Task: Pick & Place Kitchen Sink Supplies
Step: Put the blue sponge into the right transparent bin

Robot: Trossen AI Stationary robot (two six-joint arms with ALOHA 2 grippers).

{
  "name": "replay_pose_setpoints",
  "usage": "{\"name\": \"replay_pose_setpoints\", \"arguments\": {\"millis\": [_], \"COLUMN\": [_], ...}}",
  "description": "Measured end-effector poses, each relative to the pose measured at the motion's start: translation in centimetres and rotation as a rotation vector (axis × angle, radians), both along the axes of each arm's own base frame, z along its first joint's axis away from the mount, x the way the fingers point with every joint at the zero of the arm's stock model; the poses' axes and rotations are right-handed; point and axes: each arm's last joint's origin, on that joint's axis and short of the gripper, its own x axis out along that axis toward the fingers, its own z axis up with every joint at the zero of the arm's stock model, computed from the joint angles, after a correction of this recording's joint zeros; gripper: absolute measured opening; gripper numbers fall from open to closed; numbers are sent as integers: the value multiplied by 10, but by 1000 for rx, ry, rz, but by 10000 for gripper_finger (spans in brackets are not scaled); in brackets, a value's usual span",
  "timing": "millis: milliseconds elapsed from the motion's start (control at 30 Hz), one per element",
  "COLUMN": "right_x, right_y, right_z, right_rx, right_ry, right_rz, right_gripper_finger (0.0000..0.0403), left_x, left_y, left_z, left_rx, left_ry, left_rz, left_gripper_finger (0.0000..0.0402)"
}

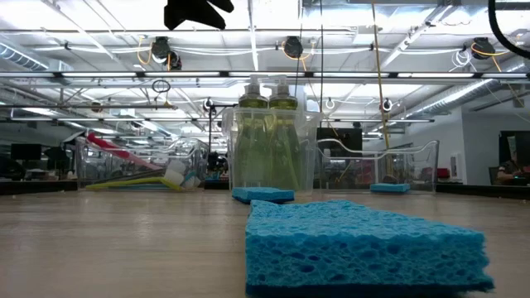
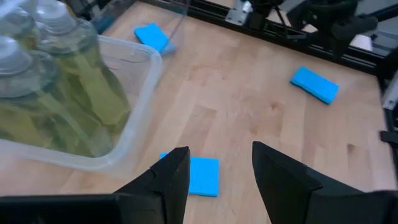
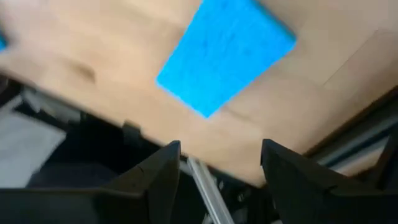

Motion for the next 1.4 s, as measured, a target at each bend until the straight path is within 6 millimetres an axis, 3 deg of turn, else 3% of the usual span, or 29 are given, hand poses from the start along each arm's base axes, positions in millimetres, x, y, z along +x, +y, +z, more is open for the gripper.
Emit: {"name": "replay_pose_setpoints", "arguments": {"millis": [767, 1133, 1400], "right_x": [10, 19, 20], "right_y": [32, 44, 43], "right_z": [-46, -65, -65], "right_rx": [-291, -327, -358], "right_ry": [166, 178, 129], "right_rz": [-251, -237, -261], "right_gripper_finger": [212, 211, 157], "left_x": [0, 0, 0], "left_y": [1, 0, 0], "left_z": [0, 0, 0], "left_rx": [60, 59, 58], "left_ry": [13, 14, 14], "left_rz": [-22, -24, -24], "left_gripper_finger": [175, 175, 175]}}
